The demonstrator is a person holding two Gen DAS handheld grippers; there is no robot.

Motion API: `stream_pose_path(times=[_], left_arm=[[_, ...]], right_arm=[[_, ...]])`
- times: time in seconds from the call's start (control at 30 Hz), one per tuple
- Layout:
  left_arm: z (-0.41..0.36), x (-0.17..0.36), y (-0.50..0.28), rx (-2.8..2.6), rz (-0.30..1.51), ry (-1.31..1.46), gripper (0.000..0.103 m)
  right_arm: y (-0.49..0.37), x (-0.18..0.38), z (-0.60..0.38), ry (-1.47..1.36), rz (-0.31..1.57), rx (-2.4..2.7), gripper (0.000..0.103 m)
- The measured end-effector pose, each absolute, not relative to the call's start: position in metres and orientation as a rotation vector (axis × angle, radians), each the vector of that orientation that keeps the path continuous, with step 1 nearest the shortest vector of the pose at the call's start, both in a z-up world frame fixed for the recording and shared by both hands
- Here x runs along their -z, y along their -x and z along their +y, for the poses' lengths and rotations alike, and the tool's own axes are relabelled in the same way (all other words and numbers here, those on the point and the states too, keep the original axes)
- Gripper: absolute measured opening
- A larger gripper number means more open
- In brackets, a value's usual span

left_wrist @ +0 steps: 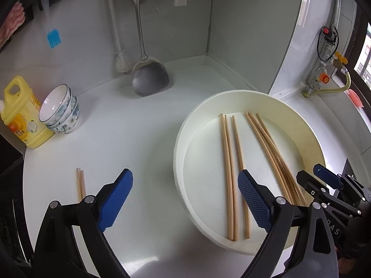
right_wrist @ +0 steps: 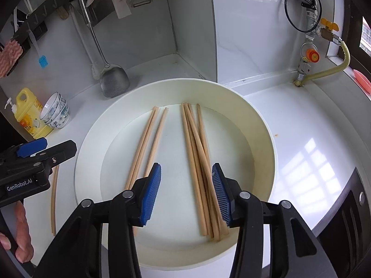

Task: Organize utensils
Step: 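Lift both open tools out of the basin toward the last two chopsticks, then lower the right tool onto a chopstick and close it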

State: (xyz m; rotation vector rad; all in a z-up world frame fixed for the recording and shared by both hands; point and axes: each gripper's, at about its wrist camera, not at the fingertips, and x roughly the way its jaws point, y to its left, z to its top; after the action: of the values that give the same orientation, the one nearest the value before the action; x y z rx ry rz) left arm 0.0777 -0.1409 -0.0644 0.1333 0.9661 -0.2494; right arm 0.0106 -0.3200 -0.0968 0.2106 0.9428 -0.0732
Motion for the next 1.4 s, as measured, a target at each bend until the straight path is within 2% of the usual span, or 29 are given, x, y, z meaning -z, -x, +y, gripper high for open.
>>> stream_pose_path(times=[0.1, 0.17, 0.57, 0.83, 1.0, 1.4], left_arm=[[-0.127, 0.056, -0.071, 0.255, 0.955, -0.129, 0.093], [-0.117, 0.051, -0.066, 0.257, 0.949, -0.124, 0.094], [-0.005, 0.044, -0.028, 0.184, 0.938, -0.087, 0.097], [0.085, 0.059, -0.001, 0.078, 0.957, -0.037, 0.097], [0.125, 0.077, 0.013, 0.046, 0.968, -0.027, 0.097], [0.166, 0.121, 0.010, 0.009, 0.977, 0.043, 0.097]], right_arm=[[-0.004, 0.091, -0.305, -0.207, 0.939, 0.076, 0.049], [0.001, 0.086, -0.293, -0.204, 0.933, 0.072, 0.056], [0.023, 0.062, -0.201, -0.133, 0.899, 0.012, 0.069], [0.037, 0.068, -0.131, -0.081, 0.874, -0.042, 0.069], [0.042, 0.090, -0.093, -0.064, 0.895, -0.080, 0.069], [0.020, 0.146, -0.034, -0.033, 0.963, -0.138, 0.069]])
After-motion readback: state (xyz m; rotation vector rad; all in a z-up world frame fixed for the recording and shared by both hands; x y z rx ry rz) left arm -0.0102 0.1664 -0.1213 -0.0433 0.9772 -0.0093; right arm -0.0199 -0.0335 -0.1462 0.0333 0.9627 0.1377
